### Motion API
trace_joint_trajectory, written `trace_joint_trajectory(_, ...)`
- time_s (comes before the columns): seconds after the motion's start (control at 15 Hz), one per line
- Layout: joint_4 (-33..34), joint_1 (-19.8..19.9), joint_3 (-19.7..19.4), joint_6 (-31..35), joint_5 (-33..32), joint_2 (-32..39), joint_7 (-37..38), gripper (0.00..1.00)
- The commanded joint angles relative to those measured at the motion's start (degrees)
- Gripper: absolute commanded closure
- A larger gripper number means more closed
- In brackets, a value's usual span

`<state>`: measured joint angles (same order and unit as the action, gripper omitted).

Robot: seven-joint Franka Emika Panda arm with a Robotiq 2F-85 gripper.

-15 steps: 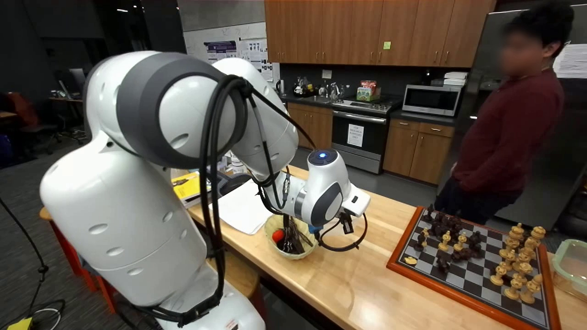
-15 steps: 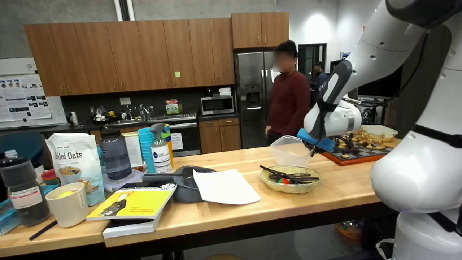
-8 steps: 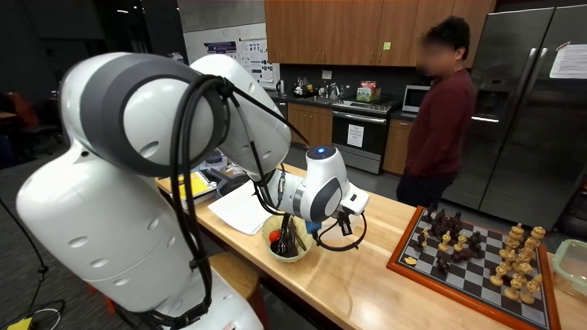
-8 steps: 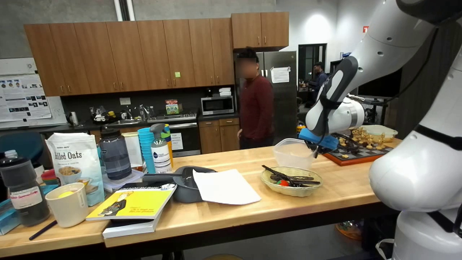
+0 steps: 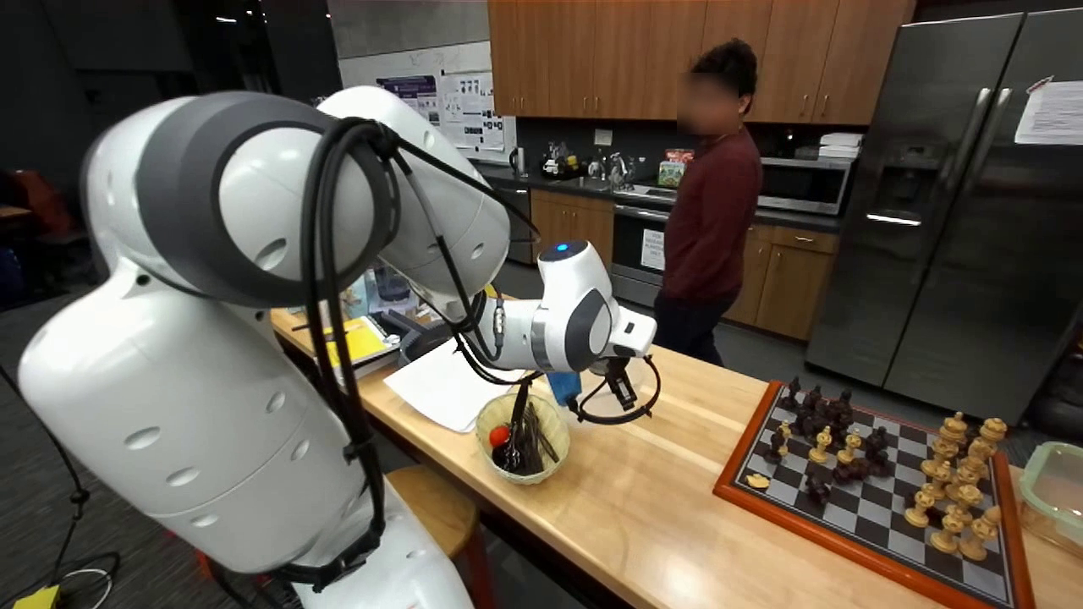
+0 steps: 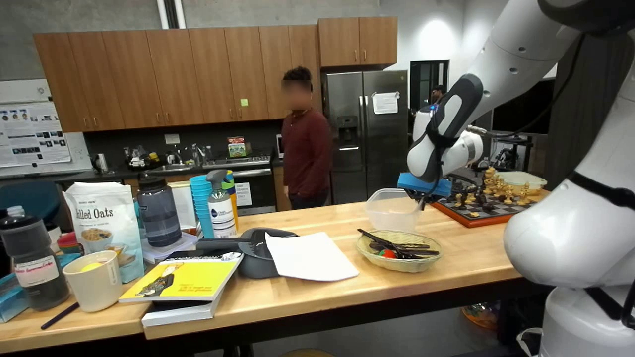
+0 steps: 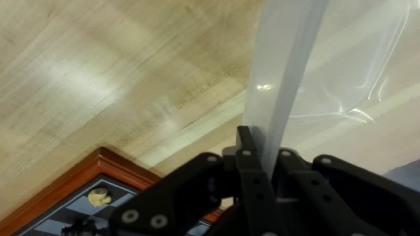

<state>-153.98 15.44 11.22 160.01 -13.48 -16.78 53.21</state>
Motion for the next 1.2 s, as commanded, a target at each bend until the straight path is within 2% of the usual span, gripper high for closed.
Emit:
trace_joint_trajectory(0.0,5.41,0.29,1.64,-3.50,-3.82,2.47,1.80,0.98)
trace_joint_trajectory(0.13,7.38,-0.19,1.48,-4.88,-5.04,3.41,2.12,0.98)
trace_joint_trajectory(0.2,8.18,-0.34,1.40,-5.86,-5.59,3.71,2.78,0.68)
trace_joint_trajectory(0.27,9.14,-0.51,1.23,-6.32,-6.38,4.46,3.39,0.67)
trace_joint_trajectory(0.4,10.54,-1.21,0.84,-7.49,-7.59,5.31,4.13,0.57)
trace_joint_trajectory(0.93,15.37,-4.99,0.32,-11.94,-13.53,8.01,8.69,0.03)
trace_joint_trajectory(1.13,16.69,-7.56,1.02,-15.22,-17.70,7.43,10.66,0.00)
